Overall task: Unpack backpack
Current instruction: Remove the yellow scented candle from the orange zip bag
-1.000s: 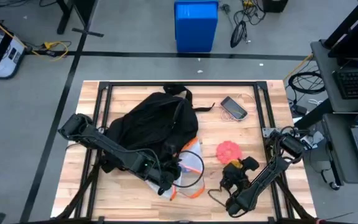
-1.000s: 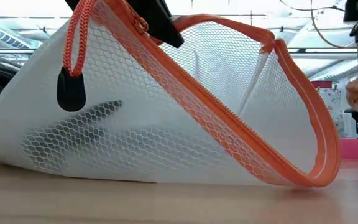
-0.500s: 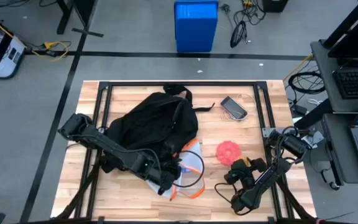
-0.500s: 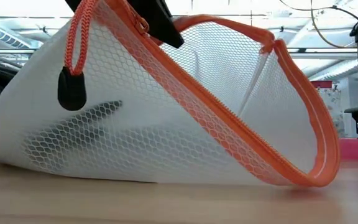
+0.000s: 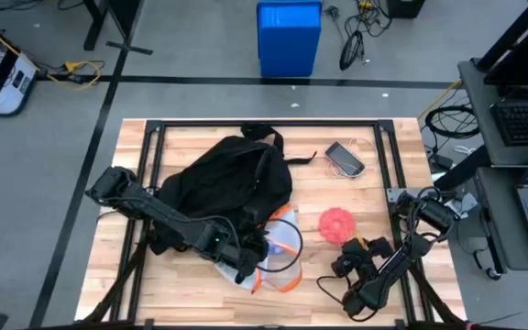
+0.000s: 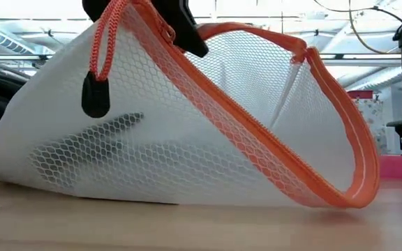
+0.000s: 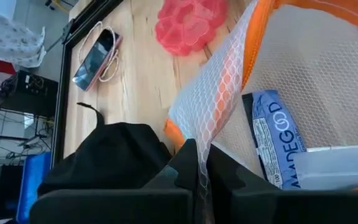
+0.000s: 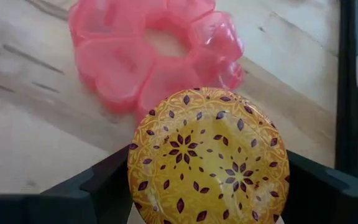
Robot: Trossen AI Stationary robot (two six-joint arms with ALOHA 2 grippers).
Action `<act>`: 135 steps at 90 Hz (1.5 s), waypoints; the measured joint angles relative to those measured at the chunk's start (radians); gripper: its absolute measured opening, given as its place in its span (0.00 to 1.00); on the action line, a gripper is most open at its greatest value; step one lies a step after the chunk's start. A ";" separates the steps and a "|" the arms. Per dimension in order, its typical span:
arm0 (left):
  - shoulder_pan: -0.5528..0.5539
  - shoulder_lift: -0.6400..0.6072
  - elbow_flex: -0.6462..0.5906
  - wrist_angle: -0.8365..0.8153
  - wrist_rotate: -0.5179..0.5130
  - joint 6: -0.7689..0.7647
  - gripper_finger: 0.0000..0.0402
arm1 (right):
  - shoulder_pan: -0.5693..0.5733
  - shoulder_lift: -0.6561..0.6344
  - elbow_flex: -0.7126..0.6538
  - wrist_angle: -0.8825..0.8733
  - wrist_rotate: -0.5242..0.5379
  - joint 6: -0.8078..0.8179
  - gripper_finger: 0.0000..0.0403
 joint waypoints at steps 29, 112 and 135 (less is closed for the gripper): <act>0.014 0.000 0.000 0.001 0.000 0.003 0.00 | 0.000 0.000 0.000 0.042 -0.031 -0.041 0.73; 0.013 0.000 0.000 0.006 0.000 0.000 0.00 | 0.005 -0.003 -0.060 0.107 -0.052 -0.063 0.83; 0.013 0.000 0.000 0.005 0.000 -0.003 0.00 | 0.014 -0.013 0.005 0.014 -0.011 -0.068 0.85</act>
